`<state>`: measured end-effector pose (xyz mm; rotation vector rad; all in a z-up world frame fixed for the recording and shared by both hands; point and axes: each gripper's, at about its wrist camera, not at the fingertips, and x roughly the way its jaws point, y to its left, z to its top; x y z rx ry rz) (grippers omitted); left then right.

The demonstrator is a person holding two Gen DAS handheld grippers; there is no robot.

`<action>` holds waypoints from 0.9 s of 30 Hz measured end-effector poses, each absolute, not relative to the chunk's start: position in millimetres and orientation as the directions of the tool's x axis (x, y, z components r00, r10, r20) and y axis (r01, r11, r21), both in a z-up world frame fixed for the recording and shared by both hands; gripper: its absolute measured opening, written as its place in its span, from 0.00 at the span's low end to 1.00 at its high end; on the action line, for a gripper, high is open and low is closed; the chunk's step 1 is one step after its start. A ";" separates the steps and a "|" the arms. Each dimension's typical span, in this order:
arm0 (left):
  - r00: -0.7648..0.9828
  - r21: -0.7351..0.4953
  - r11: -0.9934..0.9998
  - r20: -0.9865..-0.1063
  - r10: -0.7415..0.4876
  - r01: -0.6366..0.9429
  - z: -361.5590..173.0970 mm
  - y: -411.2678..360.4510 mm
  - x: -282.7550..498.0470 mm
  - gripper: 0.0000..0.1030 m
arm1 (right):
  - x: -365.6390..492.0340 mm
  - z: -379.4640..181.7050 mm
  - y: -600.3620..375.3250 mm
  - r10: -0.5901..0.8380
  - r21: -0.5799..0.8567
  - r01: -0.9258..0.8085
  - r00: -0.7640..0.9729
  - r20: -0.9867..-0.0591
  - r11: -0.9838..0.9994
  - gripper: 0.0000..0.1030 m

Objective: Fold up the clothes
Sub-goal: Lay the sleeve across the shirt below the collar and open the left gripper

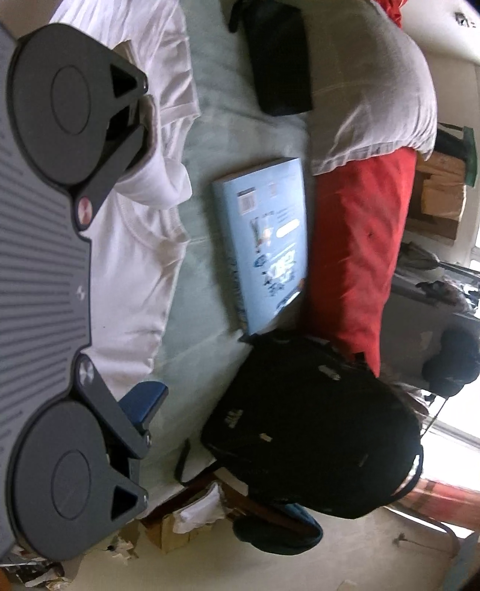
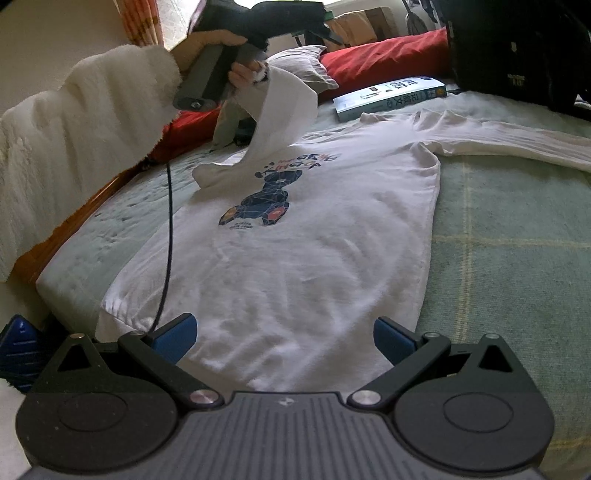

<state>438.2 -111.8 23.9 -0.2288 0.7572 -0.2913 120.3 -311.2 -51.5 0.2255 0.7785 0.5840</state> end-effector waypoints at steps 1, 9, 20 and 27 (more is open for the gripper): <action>0.682 -0.310 0.934 -0.646 -0.343 0.176 18.5 -113.2 438.5 0.99 | 120.6 -51.7 -310.4 0.573 0.398 -0.413 0.563 -0.596 0.819 1.00; 0.592 -0.339 0.917 -0.703 -0.394 0.208 -28.7 -127.5 437.0 0.99 | 121.4 -53.2 -306.2 0.553 0.386 -0.397 0.562 -0.615 0.833 1.00; 0.441 -0.436 0.855 -0.733 -0.519 0.281 -54.7 -116.6 400.9 0.99 | 120.2 -52.2 -303.7 0.541 0.376 -0.391 0.564 -0.624 0.840 1.00; 0.512 -0.481 0.857 -0.698 -0.501 0.182 -52.8 -84.7 403.3 0.99 | 122.0 -52.6 -303.5 0.543 0.382 -0.386 0.563 -0.623 0.839 1.00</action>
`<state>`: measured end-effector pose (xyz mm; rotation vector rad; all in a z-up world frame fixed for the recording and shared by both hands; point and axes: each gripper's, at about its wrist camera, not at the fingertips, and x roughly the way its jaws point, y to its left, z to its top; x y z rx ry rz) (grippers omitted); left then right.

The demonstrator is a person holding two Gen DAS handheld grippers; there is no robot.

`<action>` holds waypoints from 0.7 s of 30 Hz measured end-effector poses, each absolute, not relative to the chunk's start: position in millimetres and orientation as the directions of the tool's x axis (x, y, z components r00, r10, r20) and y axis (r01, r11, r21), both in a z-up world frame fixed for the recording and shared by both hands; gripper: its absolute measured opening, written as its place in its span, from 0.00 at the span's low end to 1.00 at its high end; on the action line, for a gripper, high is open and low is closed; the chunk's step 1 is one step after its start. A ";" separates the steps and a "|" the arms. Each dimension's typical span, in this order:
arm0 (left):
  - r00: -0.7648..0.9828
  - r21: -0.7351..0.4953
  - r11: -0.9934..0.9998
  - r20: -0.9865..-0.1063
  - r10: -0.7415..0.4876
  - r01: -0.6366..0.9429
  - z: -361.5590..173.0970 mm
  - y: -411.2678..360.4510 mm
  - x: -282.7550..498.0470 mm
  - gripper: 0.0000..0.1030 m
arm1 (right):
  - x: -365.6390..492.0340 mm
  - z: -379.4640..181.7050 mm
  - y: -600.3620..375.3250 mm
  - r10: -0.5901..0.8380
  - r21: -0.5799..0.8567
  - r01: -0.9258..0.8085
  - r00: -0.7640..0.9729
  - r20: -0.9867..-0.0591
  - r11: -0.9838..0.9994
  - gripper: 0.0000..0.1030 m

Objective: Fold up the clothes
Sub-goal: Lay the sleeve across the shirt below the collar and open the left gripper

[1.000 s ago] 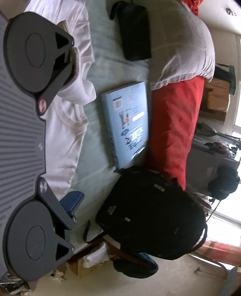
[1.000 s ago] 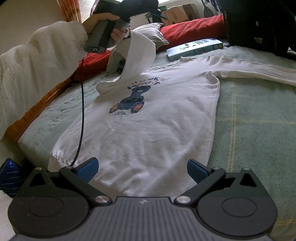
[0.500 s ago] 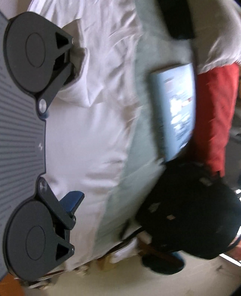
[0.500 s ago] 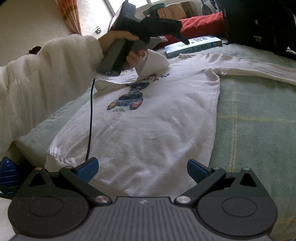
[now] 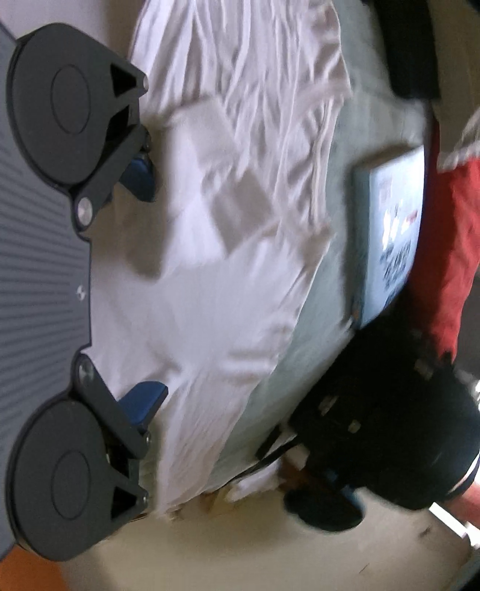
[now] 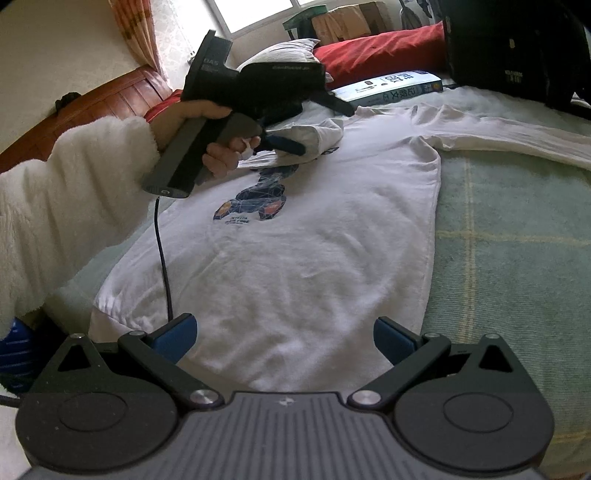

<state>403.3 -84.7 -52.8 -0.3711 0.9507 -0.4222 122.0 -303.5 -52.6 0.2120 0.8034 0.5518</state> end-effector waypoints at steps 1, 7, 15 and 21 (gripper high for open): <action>0.524 -0.489 0.857 -0.694 -0.493 0.159 -53.0 -81.4 407.0 0.99 | 121.9 -52.5 -303.3 0.543 0.382 -0.387 0.563 -0.623 0.839 1.00; 0.530 -0.519 0.824 -0.643 -0.553 0.229 -42.3 -110.0 417.4 0.99 | 122.3 -51.7 -301.8 0.525 0.370 -0.374 0.568 -0.634 0.851 1.00; 0.488 -0.473 0.775 -0.603 -0.631 0.419 -16.7 -127.8 392.2 0.99 | 119.9 -47.3 -294.9 0.504 0.345 -0.370 0.574 -0.646 0.863 1.00; 0.574 -0.408 0.846 -0.622 -0.532 0.342 1.1 -46.6 372.7 0.99 | 118.9 -41.3 -288.2 0.502 0.335 -0.377 0.580 -0.642 0.864 1.00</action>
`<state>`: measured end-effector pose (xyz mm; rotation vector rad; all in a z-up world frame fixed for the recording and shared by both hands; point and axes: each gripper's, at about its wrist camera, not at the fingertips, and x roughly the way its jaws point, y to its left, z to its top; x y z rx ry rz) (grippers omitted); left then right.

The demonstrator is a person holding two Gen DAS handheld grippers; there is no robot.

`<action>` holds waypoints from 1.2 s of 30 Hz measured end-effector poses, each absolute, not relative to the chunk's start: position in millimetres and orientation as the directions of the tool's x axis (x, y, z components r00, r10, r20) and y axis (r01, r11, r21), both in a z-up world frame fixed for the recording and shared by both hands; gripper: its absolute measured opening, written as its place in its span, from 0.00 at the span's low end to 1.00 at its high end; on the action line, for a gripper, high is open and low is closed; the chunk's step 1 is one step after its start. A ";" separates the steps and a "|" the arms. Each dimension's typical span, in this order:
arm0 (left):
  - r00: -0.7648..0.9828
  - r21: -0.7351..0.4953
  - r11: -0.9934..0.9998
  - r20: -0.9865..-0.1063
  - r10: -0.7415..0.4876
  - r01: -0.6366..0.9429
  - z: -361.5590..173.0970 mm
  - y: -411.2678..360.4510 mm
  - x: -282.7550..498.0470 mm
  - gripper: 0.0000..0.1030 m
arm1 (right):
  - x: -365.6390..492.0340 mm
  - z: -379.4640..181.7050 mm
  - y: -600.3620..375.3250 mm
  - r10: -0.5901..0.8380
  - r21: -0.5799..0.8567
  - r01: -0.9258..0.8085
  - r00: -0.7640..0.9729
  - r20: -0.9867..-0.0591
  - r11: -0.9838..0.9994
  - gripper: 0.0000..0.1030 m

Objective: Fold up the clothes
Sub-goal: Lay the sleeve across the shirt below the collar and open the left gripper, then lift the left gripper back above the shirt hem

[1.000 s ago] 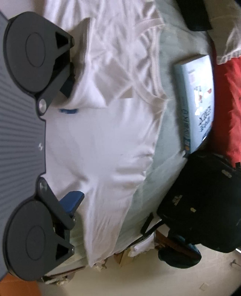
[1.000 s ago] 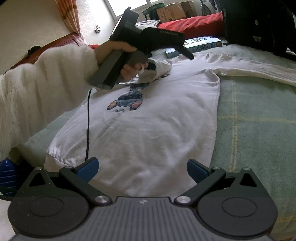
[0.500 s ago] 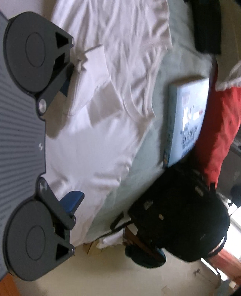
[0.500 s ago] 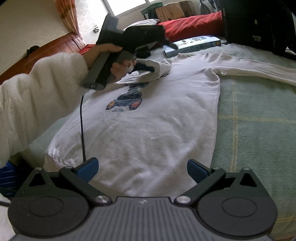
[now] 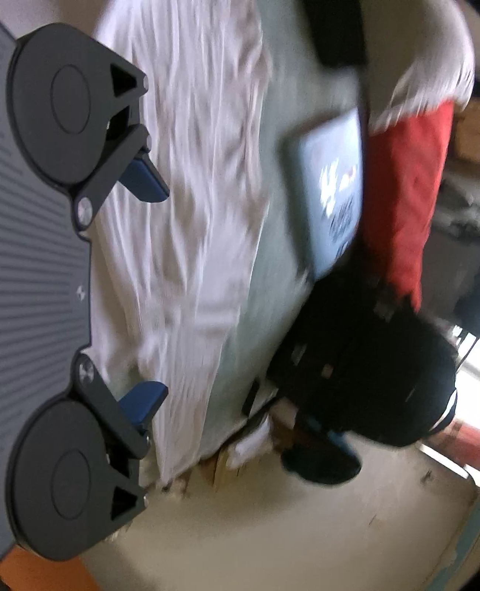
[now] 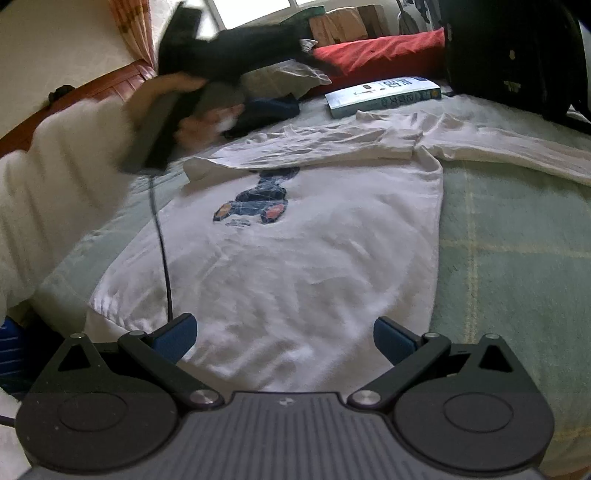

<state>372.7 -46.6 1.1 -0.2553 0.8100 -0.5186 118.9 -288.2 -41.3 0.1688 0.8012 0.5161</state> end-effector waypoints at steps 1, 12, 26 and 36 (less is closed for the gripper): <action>0.591 -0.392 0.863 -0.629 -0.505 0.320 1.5 -29.3 367.3 0.99 | 119.2 -40.8 -286.8 0.501 0.333 -0.378 0.580 -0.642 0.864 1.00; 0.632 -0.425 0.890 -0.648 -0.425 0.162 -48.5 103.2 324.7 0.99 | 141.1 -35.6 -264.0 0.466 0.299 -0.366 0.573 -0.674 0.881 1.00; 0.723 -0.186 0.953 -0.621 -0.302 0.238 -91.5 101.5 355.5 0.99 | 173.7 -42.7 -217.8 0.379 0.197 -0.365 0.536 -0.755 0.910 1.00; 0.749 -0.161 0.951 -0.586 -0.308 0.265 -47.0 118.3 321.2 0.99 | 175.5 -43.2 -222.2 0.381 0.207 -0.355 0.540 -0.751 0.912 1.00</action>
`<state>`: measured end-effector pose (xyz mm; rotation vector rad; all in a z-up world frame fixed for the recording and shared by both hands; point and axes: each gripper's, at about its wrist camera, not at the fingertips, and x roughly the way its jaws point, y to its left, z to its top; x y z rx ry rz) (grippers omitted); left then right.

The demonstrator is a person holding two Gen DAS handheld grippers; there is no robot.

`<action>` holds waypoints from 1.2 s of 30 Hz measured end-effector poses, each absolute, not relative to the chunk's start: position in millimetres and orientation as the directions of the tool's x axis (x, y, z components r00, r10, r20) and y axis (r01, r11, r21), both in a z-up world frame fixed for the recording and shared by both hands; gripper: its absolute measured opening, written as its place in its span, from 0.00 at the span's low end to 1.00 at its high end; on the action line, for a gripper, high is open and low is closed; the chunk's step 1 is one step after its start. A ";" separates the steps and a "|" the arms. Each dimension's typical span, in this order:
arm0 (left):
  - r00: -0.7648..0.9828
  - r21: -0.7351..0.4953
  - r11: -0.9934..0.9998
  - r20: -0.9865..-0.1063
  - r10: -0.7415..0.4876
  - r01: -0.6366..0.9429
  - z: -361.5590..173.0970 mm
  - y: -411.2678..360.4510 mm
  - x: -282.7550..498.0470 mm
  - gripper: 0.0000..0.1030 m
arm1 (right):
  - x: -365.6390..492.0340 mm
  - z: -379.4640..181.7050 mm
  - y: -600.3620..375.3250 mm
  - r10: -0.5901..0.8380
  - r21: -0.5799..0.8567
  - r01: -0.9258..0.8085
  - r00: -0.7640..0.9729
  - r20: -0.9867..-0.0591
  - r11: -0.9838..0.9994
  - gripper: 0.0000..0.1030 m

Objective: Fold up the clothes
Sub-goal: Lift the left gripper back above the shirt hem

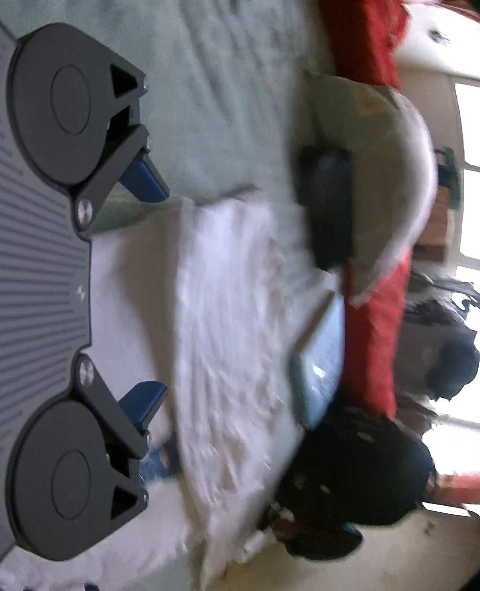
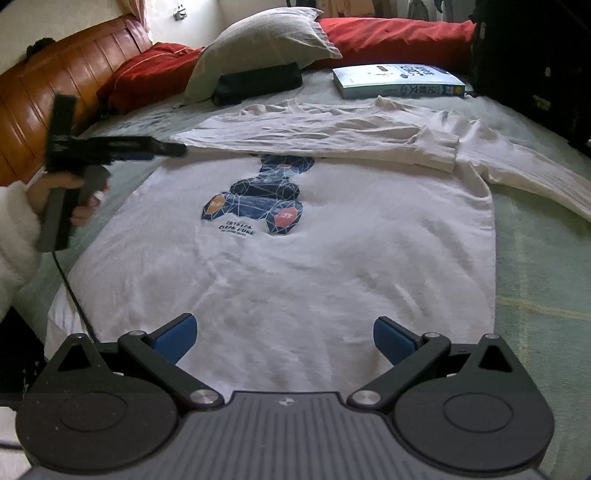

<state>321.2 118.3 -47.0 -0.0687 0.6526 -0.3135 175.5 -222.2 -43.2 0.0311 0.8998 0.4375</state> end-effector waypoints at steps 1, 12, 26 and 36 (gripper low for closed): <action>0.758 -0.138 0.947 -0.572 -0.314 0.289 -39.4 113.6 323.6 0.99 | 175.7 -43.4 -223.4 0.379 0.209 -0.351 0.542 -0.750 0.913 1.00; 0.659 -0.168 0.944 -0.681 -0.319 0.284 -87.0 93.8 371.0 0.99 | 172.6 -41.0 -234.5 0.358 0.200 -0.324 0.558 -0.748 0.925 1.00; 0.663 -0.251 0.943 -0.671 -0.331 0.217 -75.7 106.9 433.8 0.99 | 188.0 -37.7 -241.8 0.362 0.221 -0.302 0.577 -0.732 0.928 1.00; 0.682 -0.216 0.968 -0.689 -0.244 0.128 -62.4 126.7 449.6 0.99 | 190.9 -42.7 -258.3 0.350 0.253 -0.244 0.582 -0.734 0.936 1.00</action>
